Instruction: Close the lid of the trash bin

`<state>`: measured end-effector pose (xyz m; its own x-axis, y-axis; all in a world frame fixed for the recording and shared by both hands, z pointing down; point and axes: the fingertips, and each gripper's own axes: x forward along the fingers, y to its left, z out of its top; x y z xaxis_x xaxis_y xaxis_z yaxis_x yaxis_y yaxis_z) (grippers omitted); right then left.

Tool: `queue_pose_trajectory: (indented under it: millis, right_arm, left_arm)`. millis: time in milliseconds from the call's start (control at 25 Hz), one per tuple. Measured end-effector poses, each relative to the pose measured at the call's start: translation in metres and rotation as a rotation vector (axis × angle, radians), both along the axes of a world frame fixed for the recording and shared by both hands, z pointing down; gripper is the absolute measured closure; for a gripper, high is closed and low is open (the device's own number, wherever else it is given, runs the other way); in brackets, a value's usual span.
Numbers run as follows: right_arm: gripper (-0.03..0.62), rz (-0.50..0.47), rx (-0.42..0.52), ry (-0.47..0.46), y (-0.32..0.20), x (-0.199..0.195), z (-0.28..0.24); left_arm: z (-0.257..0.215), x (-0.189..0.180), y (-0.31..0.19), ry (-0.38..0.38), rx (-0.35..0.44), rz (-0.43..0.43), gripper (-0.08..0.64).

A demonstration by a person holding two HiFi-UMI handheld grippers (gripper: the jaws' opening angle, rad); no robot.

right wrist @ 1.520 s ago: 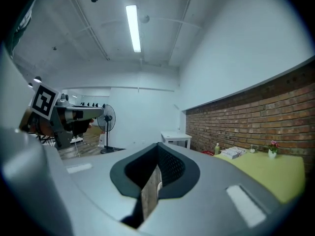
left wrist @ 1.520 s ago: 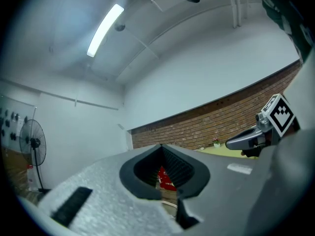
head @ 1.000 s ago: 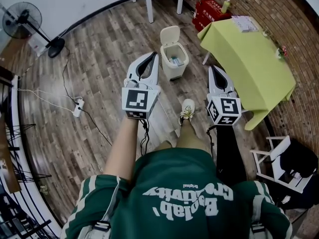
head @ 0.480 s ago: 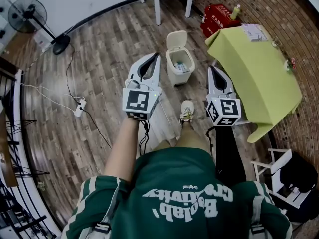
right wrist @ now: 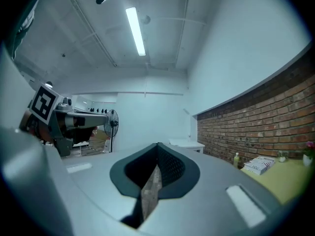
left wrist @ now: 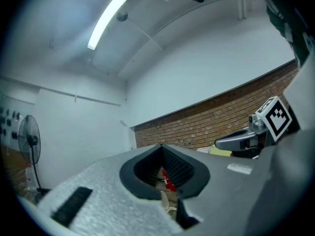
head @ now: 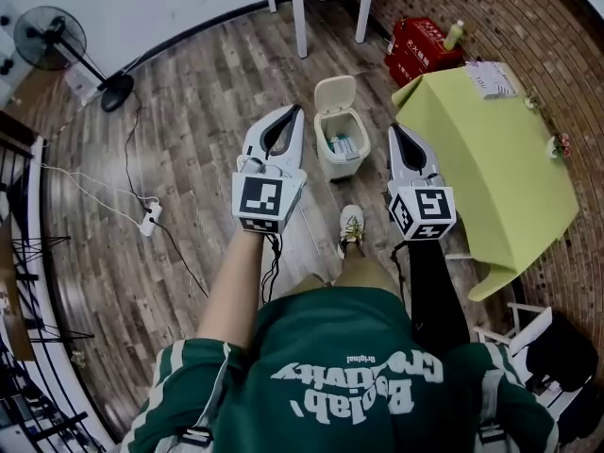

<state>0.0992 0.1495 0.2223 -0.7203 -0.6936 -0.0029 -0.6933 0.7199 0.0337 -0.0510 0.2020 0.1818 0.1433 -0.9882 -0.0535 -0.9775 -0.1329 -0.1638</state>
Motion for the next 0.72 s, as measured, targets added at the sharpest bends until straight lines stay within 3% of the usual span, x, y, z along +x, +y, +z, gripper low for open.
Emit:
queue_pose_trajectory:
  millis: [160, 720]
  right_arm:
    - [0.584, -0.011, 0.012, 0.004, -0.034, -0.003, -0.001]
    - [0.581, -0.047, -0.012, 0.015, -0.147, -0.015, -0.003]
  left_arm:
    - [-0.003, 0.004, -0.037, 0.031, 0.006, 0.006, 0.565]
    - [-0.008, -0.001, -0.155, 0.019, -0.001, 0.024, 0.564]
